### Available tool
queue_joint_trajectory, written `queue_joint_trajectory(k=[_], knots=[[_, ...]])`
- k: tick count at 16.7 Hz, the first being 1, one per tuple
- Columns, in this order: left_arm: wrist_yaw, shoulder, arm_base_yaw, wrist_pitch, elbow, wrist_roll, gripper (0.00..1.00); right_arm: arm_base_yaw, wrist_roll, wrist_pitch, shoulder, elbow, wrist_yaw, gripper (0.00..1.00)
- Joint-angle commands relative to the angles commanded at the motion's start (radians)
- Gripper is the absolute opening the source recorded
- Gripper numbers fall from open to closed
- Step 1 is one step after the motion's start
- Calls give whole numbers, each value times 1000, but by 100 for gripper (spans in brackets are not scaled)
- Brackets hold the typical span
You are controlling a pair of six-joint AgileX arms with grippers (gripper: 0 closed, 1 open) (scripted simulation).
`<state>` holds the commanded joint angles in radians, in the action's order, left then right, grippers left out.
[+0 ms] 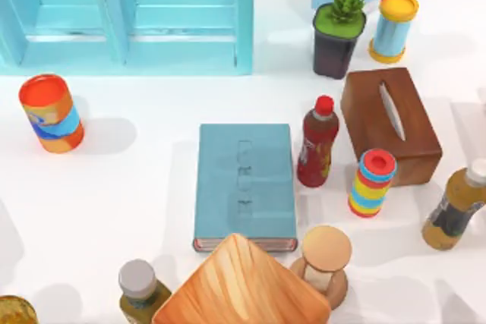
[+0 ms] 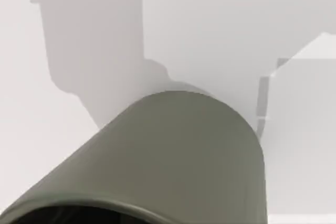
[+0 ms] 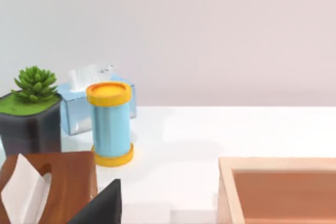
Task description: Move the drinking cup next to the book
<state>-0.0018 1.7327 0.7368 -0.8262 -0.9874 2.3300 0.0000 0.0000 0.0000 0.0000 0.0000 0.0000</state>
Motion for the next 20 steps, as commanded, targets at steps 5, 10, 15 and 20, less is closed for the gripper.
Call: queue_joint_trajectory(k=[5, 10, 15, 20], knots=[[0, 1, 0, 3, 2, 0, 92, 0, 0, 0, 0, 0, 0, 100], [0, 1, 0, 3, 2, 0, 55, 0, 0, 0, 0, 0, 0, 100], [0, 1, 0, 3, 2, 0, 17, 0, 0, 0, 0, 0, 0, 100], [0, 1, 0, 3, 2, 0, 0, 0, 0, 0, 0, 0, 0, 100]])
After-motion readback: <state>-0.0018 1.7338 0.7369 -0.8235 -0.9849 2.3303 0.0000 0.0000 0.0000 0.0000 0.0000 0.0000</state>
